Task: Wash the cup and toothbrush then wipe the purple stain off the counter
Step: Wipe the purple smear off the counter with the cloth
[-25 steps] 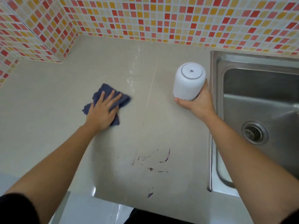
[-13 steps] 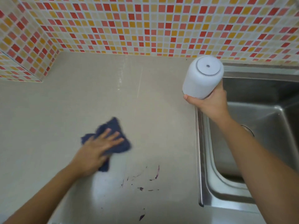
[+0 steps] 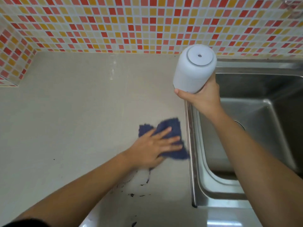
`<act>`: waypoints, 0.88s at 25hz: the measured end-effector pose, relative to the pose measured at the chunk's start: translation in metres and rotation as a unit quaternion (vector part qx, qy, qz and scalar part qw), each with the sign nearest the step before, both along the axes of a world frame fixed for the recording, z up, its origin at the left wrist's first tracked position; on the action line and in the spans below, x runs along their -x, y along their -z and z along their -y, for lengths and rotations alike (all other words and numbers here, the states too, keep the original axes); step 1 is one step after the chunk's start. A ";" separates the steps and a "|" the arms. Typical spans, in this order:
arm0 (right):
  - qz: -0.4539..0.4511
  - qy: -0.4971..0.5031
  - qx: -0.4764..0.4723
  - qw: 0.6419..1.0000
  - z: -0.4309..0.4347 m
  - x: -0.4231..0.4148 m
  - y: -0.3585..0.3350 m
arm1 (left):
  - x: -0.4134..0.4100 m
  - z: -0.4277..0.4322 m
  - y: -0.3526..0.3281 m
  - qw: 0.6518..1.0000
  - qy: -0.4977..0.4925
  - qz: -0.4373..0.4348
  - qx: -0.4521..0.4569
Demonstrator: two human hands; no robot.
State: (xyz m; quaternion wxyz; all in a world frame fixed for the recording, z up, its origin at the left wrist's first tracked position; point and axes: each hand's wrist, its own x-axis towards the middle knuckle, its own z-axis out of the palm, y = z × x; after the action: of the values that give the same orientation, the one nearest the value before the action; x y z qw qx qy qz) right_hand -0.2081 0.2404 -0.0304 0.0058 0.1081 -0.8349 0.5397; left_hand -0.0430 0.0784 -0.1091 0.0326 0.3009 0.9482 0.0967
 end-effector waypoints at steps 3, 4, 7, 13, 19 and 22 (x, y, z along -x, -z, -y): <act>0.010 -0.001 -0.002 1.000 -0.008 -0.001 0.002 | -0.024 0.080 -0.003 0.999 0.001 0.031 -0.039; 0.011 0.000 -0.003 1.000 -0.010 -0.001 0.002 | -0.007 0.099 -0.004 0.996 -0.066 0.030 -0.048; 0.013 0.018 0.000 1.000 -0.008 -0.002 0.003 | 0.059 0.071 -0.004 0.969 -0.235 0.047 -0.055; 0.037 -0.011 -0.007 0.999 0.017 -0.002 0.004 | -0.038 0.045 0.003 0.998 -0.021 0.018 -0.048; 0.079 -0.053 -0.028 0.995 0.074 -0.034 0.037 | -0.053 0.249 -0.005 0.923 -0.367 0.042 -0.103; 0.083 -0.045 -0.041 0.995 0.100 -0.053 0.046 | -0.002 0.230 -0.001 0.859 -0.504 0.048 -0.071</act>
State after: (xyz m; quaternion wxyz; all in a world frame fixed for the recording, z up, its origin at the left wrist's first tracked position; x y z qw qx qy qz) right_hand -0.1554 0.1408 -0.0766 -0.0922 0.1005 -0.8480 0.5122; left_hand -0.0409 -0.1519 -0.1080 0.0036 -0.2216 0.9582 0.1811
